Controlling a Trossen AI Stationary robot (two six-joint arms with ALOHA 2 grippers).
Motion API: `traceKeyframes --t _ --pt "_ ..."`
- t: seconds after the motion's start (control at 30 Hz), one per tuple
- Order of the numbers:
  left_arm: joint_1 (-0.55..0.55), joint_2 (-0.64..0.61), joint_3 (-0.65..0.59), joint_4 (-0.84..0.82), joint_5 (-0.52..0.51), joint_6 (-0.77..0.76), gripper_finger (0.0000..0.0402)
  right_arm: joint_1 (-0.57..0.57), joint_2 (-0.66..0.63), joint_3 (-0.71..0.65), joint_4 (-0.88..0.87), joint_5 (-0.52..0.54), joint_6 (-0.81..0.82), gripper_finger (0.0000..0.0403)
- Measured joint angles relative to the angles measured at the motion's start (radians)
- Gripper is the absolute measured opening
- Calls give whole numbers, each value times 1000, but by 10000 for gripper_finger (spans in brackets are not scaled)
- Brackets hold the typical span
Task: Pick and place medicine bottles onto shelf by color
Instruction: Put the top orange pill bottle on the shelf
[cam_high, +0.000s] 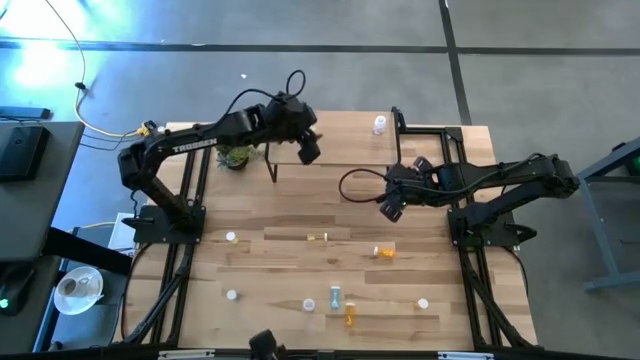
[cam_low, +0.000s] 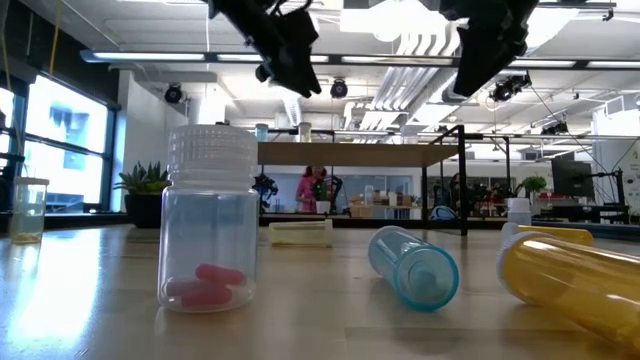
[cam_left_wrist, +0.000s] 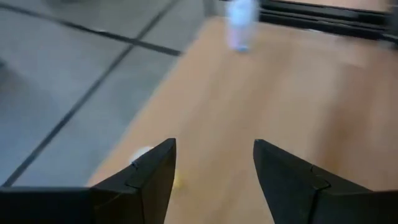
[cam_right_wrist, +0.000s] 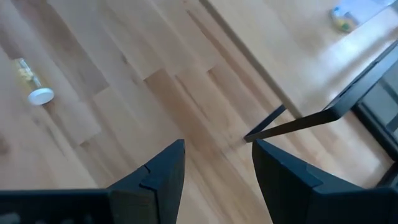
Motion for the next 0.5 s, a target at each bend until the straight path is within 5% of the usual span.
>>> traceKeyframes --t 0.23,0.5 --pt "-89 -28 -11 -50 108 31 202 0 2 0 0 -86 1 178" --pt "-200 -28 -200 81 211 -20 201 88 2 0 -10 -131 -2 178"
